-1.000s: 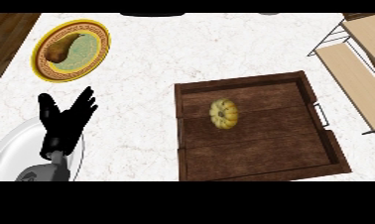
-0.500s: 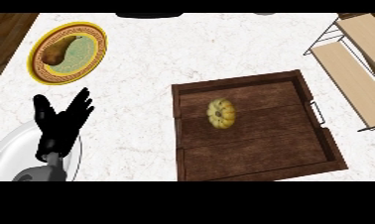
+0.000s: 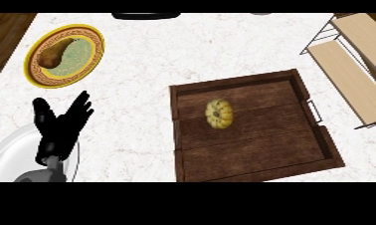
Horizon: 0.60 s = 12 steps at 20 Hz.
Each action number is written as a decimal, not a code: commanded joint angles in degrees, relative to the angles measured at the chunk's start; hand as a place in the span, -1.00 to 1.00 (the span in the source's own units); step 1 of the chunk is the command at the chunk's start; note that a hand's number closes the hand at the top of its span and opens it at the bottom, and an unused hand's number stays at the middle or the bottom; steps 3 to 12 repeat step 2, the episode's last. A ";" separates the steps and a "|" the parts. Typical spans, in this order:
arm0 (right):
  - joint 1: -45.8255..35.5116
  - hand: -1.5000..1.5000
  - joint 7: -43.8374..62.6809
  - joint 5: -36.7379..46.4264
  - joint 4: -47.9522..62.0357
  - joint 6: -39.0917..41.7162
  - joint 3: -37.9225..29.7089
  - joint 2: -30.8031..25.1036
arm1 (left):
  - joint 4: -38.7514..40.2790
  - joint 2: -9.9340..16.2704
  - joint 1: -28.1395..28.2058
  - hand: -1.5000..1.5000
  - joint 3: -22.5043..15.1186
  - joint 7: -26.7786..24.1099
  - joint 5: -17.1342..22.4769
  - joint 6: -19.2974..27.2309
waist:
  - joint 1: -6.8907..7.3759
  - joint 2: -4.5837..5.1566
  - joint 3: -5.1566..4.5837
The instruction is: Pick the bell pepper from the tray and place it in the tiered shelf
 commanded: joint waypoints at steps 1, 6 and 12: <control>5.75 -1.00 4.39 -5.01 -15.23 12.01 -3.85 2.04 | -2.43 -0.13 -0.01 0.00 -0.36 2.49 -0.28 1.02 | -0.18 -0.07 0.02; 7.14 -1.00 4.14 -6.01 -17.71 13.44 -5.31 1.69 | 1.80 -1.21 -0.37 0.00 -0.68 -0.63 -1.46 1.35 | -0.24 0.15 -0.02; 7.14 -1.00 4.14 -6.01 -17.71 13.44 -5.31 1.69 | 1.80 -1.21 -0.37 0.00 -0.68 -0.63 -1.46 1.35 | -0.24 0.15 -0.02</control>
